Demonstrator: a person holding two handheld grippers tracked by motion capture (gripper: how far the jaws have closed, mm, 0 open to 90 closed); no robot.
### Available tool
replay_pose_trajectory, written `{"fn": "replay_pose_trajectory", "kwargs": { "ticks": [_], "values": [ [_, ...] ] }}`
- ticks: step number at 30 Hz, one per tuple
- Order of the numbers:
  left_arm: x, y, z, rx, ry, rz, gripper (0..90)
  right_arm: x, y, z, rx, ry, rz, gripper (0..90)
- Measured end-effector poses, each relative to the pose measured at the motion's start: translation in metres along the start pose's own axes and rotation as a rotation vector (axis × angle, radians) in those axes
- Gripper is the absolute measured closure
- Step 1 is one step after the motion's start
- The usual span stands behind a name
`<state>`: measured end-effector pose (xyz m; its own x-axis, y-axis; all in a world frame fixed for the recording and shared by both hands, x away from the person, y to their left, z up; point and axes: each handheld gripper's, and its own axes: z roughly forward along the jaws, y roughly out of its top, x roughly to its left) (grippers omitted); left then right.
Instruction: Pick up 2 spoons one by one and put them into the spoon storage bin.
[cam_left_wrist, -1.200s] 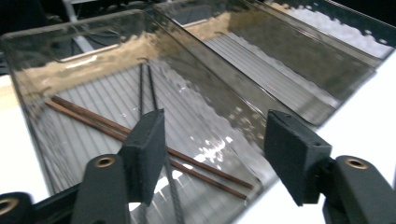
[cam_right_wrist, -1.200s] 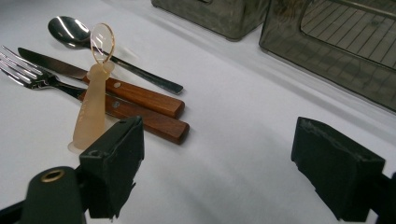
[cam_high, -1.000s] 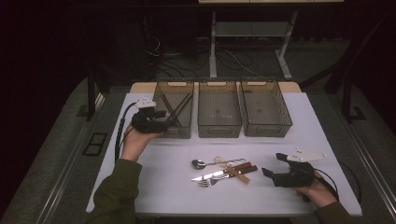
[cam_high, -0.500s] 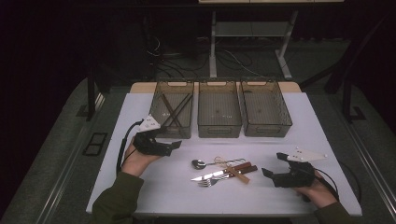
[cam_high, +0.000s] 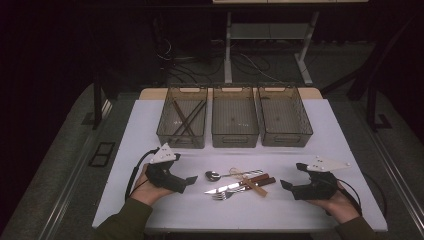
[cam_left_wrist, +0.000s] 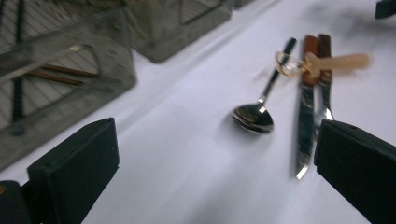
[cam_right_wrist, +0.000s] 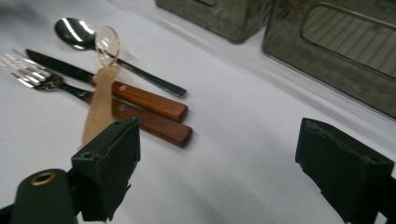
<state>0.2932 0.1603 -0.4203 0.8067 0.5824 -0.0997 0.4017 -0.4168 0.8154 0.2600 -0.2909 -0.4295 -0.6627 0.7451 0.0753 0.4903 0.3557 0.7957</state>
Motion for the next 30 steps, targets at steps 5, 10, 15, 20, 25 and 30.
{"fn": "replay_pose_trajectory", "kwargs": {
  "ticks": [5,10,15,20,25,30],
  "values": [
    [-0.007,-0.008,-0.001,0.013,-0.015,0.007,0.0,0.001,0.004,0.000,0.027,0.055,-0.010,14.5],
    [-0.012,-0.013,-0.002,0.010,-0.012,-0.001,0.0,0.003,0.009,0.003,0.057,0.077,-0.006,15.5],
    [-0.013,-0.016,-0.001,0.027,-0.016,-0.002,1.5,0.007,0.012,0.007,0.068,0.077,-0.012,17.6],
    [-0.011,-0.017,-0.001,0.014,-0.011,-0.009,0.1,0.014,0.018,0.012,0.082,0.081,-0.017,17.9],
    [-0.011,-0.018,0.000,0.007,0.003,-0.023,0.0,0.019,0.026,0.020,0.090,0.095,-0.040,22.4],
    [-0.010,-0.018,0.001,0.017,0.018,-0.022,0.0,0.025,0.034,0.028,0.098,0.122,-0.054,24.2]
  ]
}}
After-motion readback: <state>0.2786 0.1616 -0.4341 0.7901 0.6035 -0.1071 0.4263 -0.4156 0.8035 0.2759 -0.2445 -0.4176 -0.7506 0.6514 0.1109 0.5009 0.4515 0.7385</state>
